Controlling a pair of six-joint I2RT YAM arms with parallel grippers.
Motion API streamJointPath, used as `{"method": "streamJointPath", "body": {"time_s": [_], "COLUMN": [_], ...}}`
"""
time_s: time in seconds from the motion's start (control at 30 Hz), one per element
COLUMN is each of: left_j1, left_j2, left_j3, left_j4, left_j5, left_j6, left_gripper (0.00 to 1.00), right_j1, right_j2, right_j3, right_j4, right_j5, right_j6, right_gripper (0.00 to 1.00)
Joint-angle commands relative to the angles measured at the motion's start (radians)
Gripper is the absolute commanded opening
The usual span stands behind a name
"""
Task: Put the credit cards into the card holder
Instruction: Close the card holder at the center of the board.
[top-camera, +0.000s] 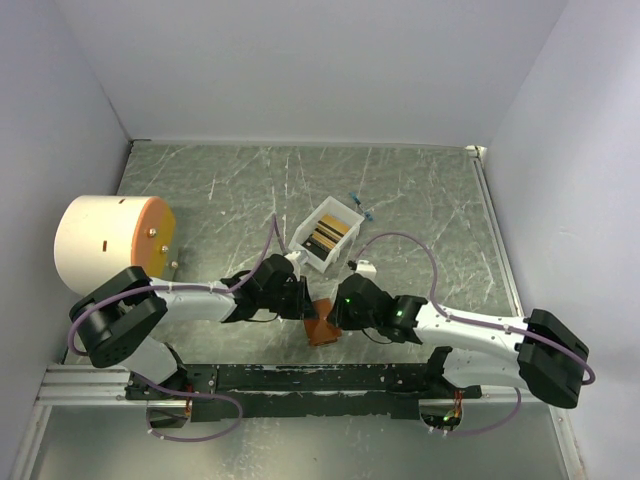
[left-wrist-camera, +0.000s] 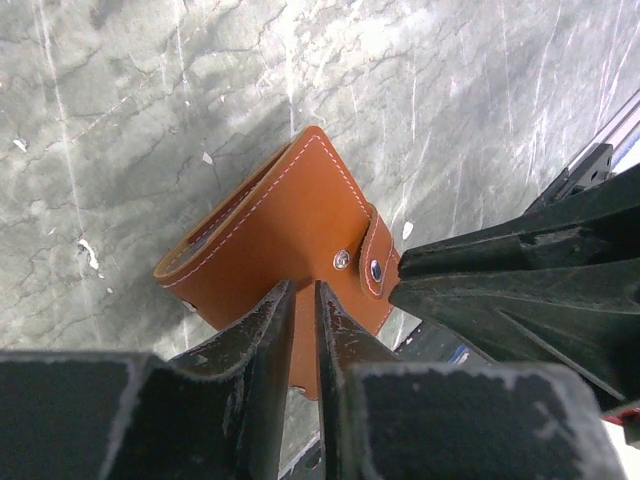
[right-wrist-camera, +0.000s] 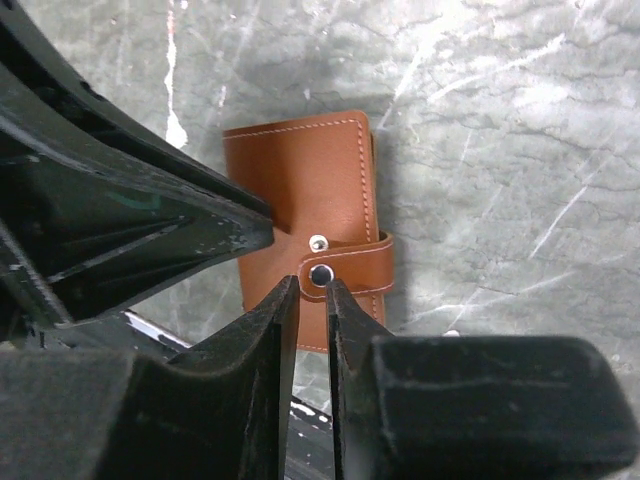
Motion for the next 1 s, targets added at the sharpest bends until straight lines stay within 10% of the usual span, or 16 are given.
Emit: {"method": "streamJointPath", "body": {"time_s": [0.0, 0.97], "left_j1": [0.001, -0.004], "left_j2": [-0.003, 0.009], "left_j3": [-0.023, -0.032], "left_j4": [0.008, 0.020], "left_j5": [0.023, 0.032], "left_j6": [0.008, 0.016], "left_gripper": [0.26, 0.27], "right_j1": [-0.005, -0.028], "right_j2": [-0.030, 0.032], "right_j3": [0.035, -0.026], "right_j4": [-0.024, 0.085], "right_j5": [0.025, -0.005], "right_j6": [-0.029, 0.017], "right_gripper": [0.18, 0.19]}}
